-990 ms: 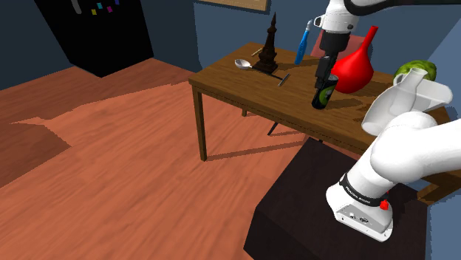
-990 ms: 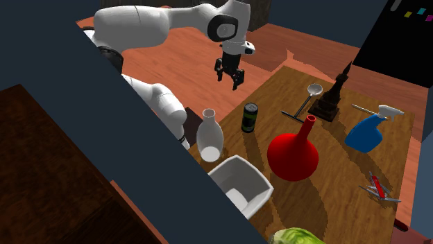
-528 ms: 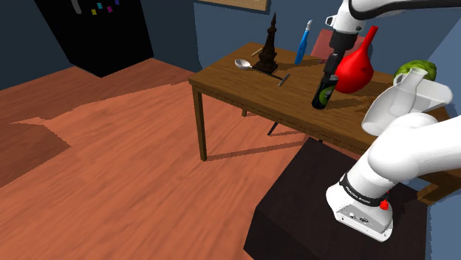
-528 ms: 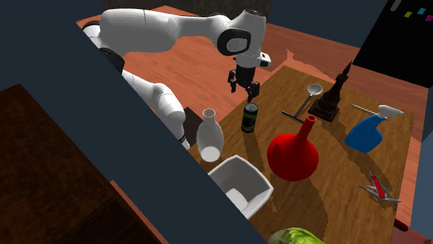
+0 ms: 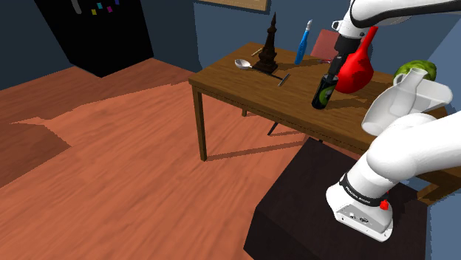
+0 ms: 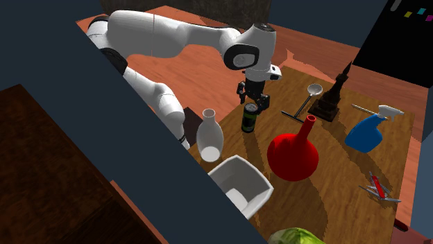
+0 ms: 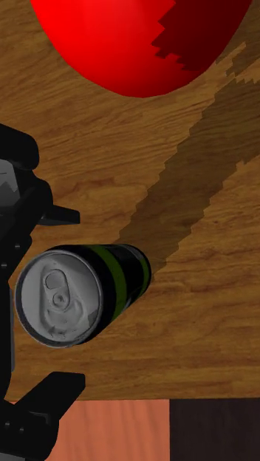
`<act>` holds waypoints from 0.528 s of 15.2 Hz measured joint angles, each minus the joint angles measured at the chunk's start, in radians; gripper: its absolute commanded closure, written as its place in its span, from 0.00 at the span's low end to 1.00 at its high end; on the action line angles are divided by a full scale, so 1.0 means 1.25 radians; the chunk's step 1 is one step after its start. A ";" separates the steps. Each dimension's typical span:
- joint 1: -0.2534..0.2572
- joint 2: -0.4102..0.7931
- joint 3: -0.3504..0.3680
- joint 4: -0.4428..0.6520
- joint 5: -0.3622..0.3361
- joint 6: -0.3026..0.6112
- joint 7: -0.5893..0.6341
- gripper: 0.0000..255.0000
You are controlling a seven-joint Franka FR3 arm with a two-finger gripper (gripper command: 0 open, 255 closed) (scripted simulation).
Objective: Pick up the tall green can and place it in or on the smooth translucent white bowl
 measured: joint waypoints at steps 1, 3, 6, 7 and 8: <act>0.000 0.005 -0.004 -0.008 -0.001 0.013 0.000 0.00; -0.002 0.006 -0.009 -0.025 -0.006 0.032 -0.001 0.00; -0.002 0.012 -0.013 -0.039 -0.008 0.051 0.001 0.00; -0.002 0.012 -0.013 -0.040 -0.008 0.052 0.001 0.00; -0.002 0.012 -0.013 -0.040 -0.008 0.053 0.001 0.00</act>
